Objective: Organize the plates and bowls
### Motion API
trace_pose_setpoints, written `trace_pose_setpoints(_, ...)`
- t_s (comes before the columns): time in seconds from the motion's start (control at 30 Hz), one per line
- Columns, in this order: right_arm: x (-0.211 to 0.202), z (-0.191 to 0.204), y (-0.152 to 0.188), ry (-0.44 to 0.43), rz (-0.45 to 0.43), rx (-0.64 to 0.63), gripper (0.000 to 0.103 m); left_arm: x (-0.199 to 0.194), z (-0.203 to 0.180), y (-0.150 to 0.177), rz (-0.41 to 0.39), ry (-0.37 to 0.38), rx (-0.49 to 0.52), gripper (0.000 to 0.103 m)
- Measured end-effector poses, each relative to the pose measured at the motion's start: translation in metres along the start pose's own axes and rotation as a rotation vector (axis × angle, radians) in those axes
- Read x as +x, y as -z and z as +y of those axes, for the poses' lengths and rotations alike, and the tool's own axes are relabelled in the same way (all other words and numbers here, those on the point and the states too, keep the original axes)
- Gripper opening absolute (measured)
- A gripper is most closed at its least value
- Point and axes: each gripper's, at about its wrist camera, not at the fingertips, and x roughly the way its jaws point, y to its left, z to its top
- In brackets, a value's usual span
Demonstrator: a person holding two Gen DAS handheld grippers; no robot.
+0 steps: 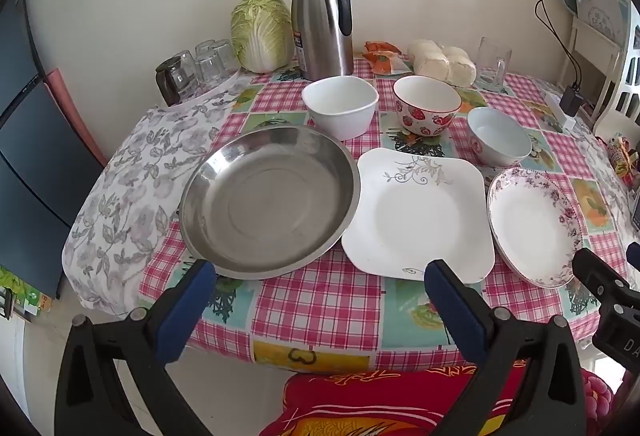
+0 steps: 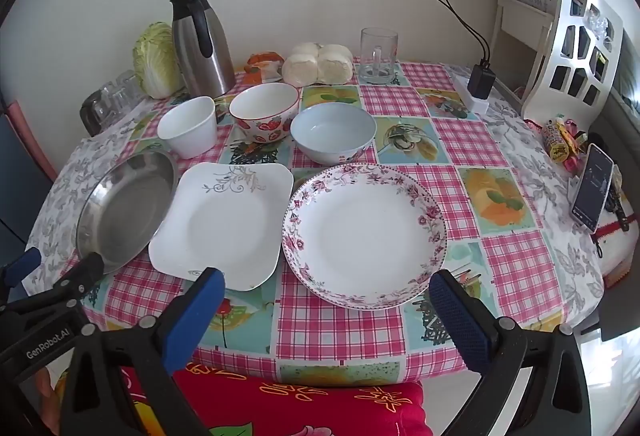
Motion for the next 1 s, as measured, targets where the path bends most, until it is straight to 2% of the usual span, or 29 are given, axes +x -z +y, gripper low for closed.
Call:
trace_pose_setpoints(0.13, 0.0001, 0.0003, 0.0001, 0.004, 0.000, -0.002, 0.103, -0.0007, -0.0013, 0.0002, -0.008, -0.023, 0.013, 0.103)
trace_pose_setpoints(1.0, 0.0021, -0.0013, -0.0001, 0.001, 0.006, 0.002, 0.103, 0.0034, -0.0005, 0.0013, 0.012, -0.013, 0.009, 0.103)
